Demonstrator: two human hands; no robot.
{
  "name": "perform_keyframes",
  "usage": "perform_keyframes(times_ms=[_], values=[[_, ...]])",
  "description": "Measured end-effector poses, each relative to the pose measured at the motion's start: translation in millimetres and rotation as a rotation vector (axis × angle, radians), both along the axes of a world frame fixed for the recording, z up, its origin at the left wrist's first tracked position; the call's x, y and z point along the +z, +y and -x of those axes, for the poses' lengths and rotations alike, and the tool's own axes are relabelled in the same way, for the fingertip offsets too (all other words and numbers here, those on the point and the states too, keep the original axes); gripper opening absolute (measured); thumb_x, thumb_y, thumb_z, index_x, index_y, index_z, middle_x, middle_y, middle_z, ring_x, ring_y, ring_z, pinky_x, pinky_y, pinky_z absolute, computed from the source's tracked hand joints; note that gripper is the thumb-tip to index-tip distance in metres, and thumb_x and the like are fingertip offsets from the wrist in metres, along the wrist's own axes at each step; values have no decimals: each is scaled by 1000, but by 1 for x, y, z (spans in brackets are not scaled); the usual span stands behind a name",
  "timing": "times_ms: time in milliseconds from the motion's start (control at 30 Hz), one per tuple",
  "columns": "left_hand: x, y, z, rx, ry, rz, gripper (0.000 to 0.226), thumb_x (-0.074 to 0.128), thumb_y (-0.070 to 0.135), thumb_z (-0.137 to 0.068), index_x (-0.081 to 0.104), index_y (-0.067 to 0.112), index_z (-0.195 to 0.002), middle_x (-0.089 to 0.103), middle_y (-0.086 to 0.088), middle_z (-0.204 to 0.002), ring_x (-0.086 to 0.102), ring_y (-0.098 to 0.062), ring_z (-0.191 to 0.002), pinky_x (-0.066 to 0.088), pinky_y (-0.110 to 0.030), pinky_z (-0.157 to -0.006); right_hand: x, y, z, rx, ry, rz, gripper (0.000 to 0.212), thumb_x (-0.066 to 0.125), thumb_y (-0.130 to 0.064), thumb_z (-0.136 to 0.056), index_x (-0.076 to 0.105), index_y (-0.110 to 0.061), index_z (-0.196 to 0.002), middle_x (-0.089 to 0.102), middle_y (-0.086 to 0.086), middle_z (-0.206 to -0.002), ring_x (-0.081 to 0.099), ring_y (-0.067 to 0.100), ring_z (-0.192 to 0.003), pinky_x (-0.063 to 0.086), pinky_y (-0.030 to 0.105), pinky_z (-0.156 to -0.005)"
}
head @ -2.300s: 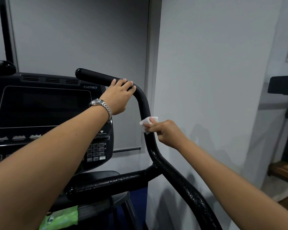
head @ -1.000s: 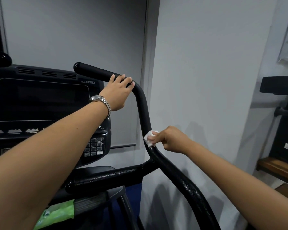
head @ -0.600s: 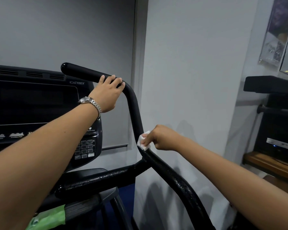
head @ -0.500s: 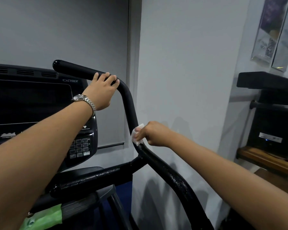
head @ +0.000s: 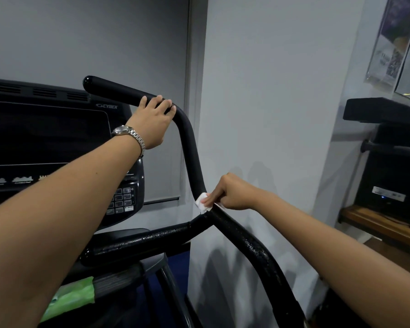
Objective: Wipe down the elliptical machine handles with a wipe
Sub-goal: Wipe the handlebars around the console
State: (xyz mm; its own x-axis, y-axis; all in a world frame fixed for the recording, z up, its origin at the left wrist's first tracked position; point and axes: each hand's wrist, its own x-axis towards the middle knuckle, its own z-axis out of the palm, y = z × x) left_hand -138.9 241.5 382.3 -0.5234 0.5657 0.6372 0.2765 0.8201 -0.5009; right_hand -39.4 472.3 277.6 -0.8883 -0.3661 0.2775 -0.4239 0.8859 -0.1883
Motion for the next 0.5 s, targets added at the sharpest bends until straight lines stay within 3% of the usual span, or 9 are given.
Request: perform_keyframes(times_ms=[100,200,267,333,400,500], values=[[0,0,-1,5,-5,-5,70,54,15,-86,20,8,-147,22,-12,-150,17,-33,-140,19,-55,-113,1,-1,4,-47,12,46,48,50,11,-72,78,-23,-93,75,-1,-81,63,5,-62,49,21,-55],[0,0,-1,3,-5,-7,70,54,15,-86,20,8,-147,22,-13,-150,17,-34,-140,19,-55,-113,-1,-10,2,-52,27,44,48,51,11,-72,77,-21,-96,75,-1,-81,54,-4,-53,38,8,-51],[-1,0,-1,0,-8,-10,70,55,15,-86,20,7,-147,22,-13,-149,17,-33,-140,19,-55,-113,-3,-6,-3,-52,-21,66,48,50,11,-72,77,-20,-96,75,-1,-82,57,-1,-55,41,10,-53],[-2,2,-1,-1,-13,-13,71,55,14,-85,20,8,-147,22,-12,-149,16,-33,-140,18,-55,-114,-2,2,-4,-63,-62,109,47,51,11,-72,78,-21,-92,75,-2,-82,66,3,-68,54,23,-63],[-3,1,-1,0,-17,-19,71,56,14,-85,20,7,-147,22,-12,-150,16,-33,-140,18,-55,-114,-1,3,-2,-96,-65,119,46,52,10,-70,79,-23,-87,76,1,-80,70,18,-76,57,35,-71],[-2,1,-1,1,-18,-21,71,55,14,-86,20,7,-147,21,-12,-150,16,-33,-141,18,-55,-114,-2,-8,0,-127,-24,120,42,55,9,-75,78,-22,-93,75,2,-82,65,17,-68,51,22,-58]])
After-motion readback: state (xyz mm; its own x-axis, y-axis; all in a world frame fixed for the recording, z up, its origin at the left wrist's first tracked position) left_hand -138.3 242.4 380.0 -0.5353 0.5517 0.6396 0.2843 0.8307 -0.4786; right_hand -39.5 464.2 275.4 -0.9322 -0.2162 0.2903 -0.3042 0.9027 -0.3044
